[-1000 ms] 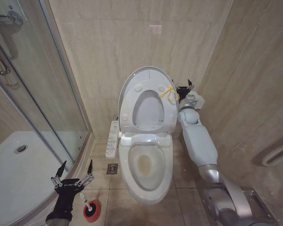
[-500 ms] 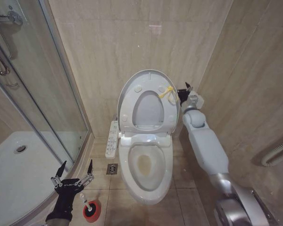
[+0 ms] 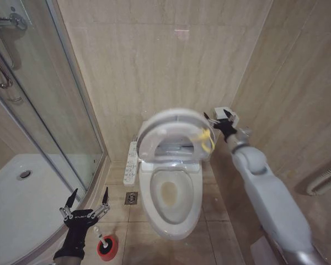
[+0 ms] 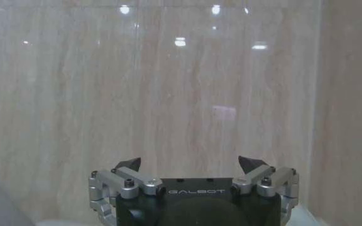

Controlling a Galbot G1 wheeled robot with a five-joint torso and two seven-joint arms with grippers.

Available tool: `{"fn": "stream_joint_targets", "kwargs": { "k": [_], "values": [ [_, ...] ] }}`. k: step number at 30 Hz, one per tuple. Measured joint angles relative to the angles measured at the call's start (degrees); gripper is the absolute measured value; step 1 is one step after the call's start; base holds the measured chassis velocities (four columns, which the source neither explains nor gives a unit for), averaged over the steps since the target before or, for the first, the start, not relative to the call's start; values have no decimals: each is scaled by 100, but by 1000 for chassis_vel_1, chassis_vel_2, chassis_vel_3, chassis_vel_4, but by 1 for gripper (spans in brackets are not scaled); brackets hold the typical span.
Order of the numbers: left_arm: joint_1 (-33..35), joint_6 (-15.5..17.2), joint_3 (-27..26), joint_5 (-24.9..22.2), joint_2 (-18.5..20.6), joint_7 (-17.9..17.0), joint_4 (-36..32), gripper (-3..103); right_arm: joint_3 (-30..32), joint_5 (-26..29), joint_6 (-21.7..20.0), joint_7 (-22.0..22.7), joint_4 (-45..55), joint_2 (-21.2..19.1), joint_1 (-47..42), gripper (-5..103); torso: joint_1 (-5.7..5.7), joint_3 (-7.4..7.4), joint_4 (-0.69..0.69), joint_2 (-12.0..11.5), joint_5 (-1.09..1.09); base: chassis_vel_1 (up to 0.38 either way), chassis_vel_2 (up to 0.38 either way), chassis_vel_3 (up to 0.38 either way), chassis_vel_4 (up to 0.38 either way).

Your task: Open the toilet lid, clean the toilet bowl with a toilet brush, close the toilet lid, and flush.

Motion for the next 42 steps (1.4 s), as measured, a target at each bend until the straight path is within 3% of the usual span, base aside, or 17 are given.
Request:
{"fn": "stream_joint_targets", "kwargs": {
  "k": [4, 11, 14, 18, 26, 33, 36, 42],
  "values": [
    [0, 0, 0, 0, 0, 0, 0, 100, 368, 393, -162, 245, 846, -153, -973, 100, -1, 0, -3, 0, 1, 0, 0, 0, 0],
    [0, 0, 0, 0, 1, 0, 0, 100, 911, 909, -519, 783, 1624, -87, -1533, 100, 0, 0, 4, 0, -1, 0, 0, 0, 0],
    [0, 0, 0, 0, 1, 0, 0, 100, 1107, 947, -559, 797, 1785, -62, -1773, 100, 0, 0, 3, 0, -2, 0, 0, 0, 0],
    [1, 0, 0, 0, 1, 1, 0, 100, 1634, 949, -489, 616, 2192, 116, -2901, 100, 0, 0, -2, 0, 0, 0, 0, 0, 0],
    [0, 0, 0, 0, 0, 0, 0, 100, 1823, 1025, -354, 392, 2743, 490, -3988, 100, 0, 0, 1, 1, -1, 0, 0, 0, 0],
    [0, 0, 0, 0, 0, 0, 0, 100, 1795, 816, -226, 360, 2939, 759, -4412, 100, 0, 0, 0, 0, -2, 0, 0, 0, 0],
    [0, 0, 0, 0, 0, 0, 0, 100, 1706, 189, -58, 393, 2887, 840, -4539, 100, 0, 0, 0, 0, 0, 0, 0, 0, 0],
    [0, 0, 0, 0, 0, 0, 0, 100, 1736, 166, -164, 284, 3217, 970, -4858, 100, 0, 1, -1, 0, -2, 0, 0, 0, 0]
  ]
}}
